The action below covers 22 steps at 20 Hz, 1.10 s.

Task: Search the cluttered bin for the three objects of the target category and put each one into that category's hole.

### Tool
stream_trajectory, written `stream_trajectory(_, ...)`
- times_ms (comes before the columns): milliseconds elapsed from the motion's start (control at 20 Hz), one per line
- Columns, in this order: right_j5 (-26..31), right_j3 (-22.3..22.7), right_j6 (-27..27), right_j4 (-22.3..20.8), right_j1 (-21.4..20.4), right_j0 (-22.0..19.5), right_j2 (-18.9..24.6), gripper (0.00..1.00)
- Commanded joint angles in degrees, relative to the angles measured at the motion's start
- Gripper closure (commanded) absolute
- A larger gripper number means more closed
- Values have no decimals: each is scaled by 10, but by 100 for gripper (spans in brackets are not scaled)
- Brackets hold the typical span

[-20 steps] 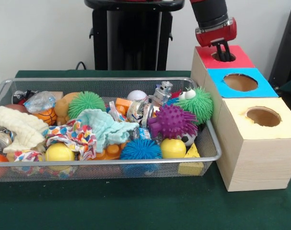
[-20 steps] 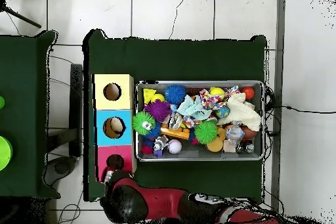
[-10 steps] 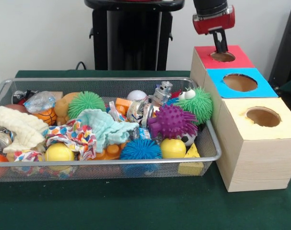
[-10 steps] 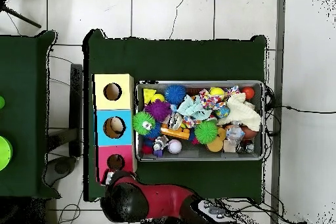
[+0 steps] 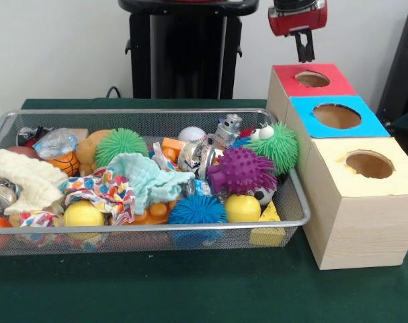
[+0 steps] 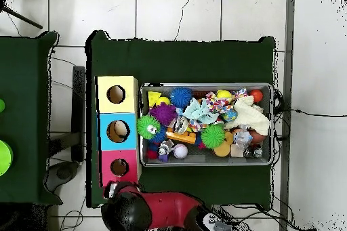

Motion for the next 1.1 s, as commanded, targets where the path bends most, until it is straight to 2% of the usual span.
stream_trajectory(50, 66, -64, 20, -33, 10, 18, -71, 100)
stream_trajectory(300, 54, -124, -17, -96, 53, 23, -134, 100)
stream_trajectory(650, 59, -204, -12, -154, 80, 66, -208, 100)
stream_trajectory(900, 66, -233, -8, -179, 86, 77, -227, 100)
stream_trajectory(1100, 77, -249, -18, -196, 91, 59, -215, 100)
